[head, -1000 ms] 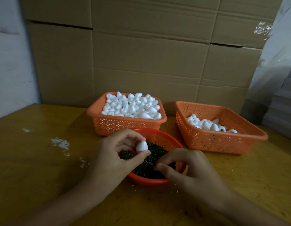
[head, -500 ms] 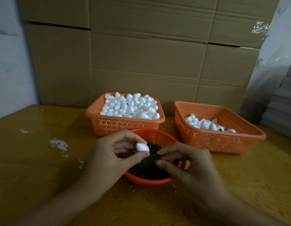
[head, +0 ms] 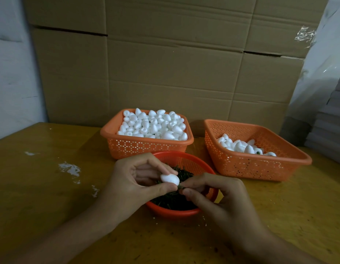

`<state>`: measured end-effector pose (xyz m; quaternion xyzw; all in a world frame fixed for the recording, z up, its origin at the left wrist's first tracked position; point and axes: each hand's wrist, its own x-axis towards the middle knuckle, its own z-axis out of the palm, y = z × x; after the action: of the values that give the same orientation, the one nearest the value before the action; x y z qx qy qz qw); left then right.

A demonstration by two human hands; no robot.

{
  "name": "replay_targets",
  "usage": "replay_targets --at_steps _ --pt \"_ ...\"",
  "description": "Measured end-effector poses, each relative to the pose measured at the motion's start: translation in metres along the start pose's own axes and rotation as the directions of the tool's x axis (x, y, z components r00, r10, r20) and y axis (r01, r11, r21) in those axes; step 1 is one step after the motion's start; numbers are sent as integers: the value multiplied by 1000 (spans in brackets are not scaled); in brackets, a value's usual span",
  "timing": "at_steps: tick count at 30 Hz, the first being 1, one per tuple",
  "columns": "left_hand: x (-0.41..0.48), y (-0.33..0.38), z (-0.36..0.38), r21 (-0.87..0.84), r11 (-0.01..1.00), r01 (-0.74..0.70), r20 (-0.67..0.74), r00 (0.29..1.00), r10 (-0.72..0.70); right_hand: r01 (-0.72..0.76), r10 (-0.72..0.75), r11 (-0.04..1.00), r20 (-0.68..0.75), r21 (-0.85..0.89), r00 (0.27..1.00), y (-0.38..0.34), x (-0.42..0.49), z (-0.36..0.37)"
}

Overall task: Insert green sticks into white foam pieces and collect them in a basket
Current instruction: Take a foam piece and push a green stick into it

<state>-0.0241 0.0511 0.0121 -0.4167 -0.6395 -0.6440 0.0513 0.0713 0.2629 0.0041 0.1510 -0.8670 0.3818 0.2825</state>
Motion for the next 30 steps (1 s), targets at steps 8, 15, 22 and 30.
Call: replay_targets --at_steps 8,15,22,30 --pt "2 1 -2 -60 998 23 0 1000 -23 -58 58 998 -19 24 998 3 0 -1" --pt "2 -1 -3 -40 999 21 25 1000 -20 -66 65 997 22 27 998 1 2 -2" --pt "-3 0 3 16 1000 20 51 998 -20 -61 59 990 24 127 998 -4 1 -1" --pt "-6 0 5 31 999 9 34 999 -10 -32 30 993 18 116 999 -2 -3 1"
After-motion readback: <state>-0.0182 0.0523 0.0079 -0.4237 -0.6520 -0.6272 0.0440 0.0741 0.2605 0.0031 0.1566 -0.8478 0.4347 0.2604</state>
